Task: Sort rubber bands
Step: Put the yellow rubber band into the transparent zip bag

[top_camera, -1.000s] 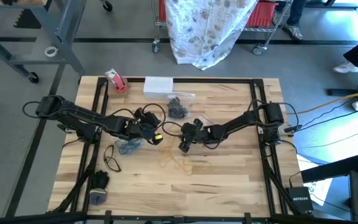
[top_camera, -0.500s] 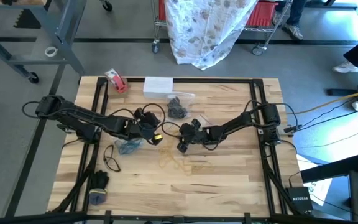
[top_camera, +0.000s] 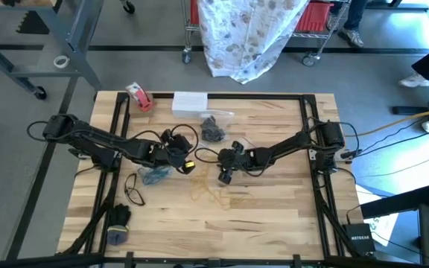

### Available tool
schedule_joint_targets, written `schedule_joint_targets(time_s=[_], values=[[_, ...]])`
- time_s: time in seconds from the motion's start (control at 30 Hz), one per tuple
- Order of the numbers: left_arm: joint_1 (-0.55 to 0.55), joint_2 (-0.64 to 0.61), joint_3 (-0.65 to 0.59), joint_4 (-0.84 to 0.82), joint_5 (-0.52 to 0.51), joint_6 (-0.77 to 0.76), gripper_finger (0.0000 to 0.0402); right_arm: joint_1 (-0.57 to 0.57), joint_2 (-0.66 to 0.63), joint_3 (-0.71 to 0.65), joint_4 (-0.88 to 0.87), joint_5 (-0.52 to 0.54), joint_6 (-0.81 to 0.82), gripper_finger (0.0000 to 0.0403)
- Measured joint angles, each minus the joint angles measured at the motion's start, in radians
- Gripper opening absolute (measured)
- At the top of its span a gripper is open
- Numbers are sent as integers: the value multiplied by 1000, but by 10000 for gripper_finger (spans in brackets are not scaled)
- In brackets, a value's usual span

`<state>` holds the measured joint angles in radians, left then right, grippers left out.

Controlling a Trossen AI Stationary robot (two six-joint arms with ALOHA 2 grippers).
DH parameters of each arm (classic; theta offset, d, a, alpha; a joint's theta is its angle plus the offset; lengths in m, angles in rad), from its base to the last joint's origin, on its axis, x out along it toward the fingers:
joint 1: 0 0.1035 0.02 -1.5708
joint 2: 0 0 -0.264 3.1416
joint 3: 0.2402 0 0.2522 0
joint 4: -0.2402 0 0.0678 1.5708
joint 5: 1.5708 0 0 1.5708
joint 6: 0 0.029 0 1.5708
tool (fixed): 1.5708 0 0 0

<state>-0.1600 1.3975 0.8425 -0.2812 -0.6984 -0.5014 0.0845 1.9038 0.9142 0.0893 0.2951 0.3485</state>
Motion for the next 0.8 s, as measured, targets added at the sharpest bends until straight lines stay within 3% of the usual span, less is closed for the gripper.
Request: schedule_joint_targets(time_s=[0.27,0.57,0.8], values=[[0,0,0,5,0,-1,1,1,62,5,27,14,32,151],[-1,0,0,4,0,-1,1,2,80,8,44,-5,38,10],[-12,0,0,1,0,0,1,42,36,4,-22,29,-26,2]])
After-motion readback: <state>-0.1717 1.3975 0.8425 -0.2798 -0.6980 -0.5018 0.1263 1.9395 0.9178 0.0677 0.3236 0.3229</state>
